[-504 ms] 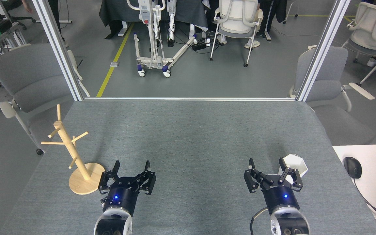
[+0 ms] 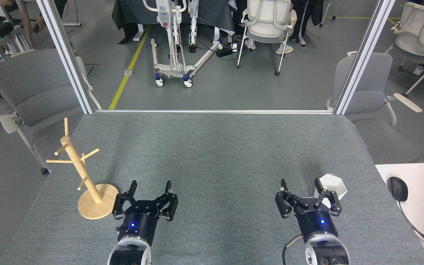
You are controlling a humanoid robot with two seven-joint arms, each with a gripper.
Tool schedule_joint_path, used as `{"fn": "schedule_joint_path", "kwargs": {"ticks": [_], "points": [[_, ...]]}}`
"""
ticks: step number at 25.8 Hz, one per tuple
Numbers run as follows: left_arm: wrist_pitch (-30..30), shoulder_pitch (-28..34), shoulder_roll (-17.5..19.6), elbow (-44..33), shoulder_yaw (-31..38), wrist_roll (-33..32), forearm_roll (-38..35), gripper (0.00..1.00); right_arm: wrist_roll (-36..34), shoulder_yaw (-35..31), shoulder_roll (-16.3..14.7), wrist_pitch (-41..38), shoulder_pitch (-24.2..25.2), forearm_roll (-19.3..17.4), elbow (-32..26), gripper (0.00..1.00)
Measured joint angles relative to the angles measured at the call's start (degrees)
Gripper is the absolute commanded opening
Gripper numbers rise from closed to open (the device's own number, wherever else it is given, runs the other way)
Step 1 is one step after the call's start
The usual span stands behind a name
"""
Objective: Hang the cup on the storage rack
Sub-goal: 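Move the right gripper down onto the white hexagonal cup and close it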
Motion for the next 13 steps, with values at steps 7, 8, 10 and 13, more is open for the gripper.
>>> {"fn": "schedule_joint_path", "kwargs": {"ticks": [7,8,10,13], "points": [[-0.18,0.02,0.08,-0.47,0.01,-0.48,0.19,0.99,0.42,-5.25,-0.44,-0.72,0.39,-0.04,0.2,1.0],[-0.14,0.02,0.07,-0.44,0.03,-0.52,0.2,0.99,0.42,-6.26,-0.5,-1.47,0.46,-0.05,0.28,1.0],[0.13,0.02,0.02,-0.4,0.05,-0.59,0.2,0.99,0.56,-8.86,-0.57,-3.58,0.65,-0.07,0.48,1.0],[0.36,0.01,0.01,-0.37,0.07,-0.66,0.2,0.99,0.45,-12.87,-0.58,-7.58,0.86,-0.26,0.76,1.0]]}}
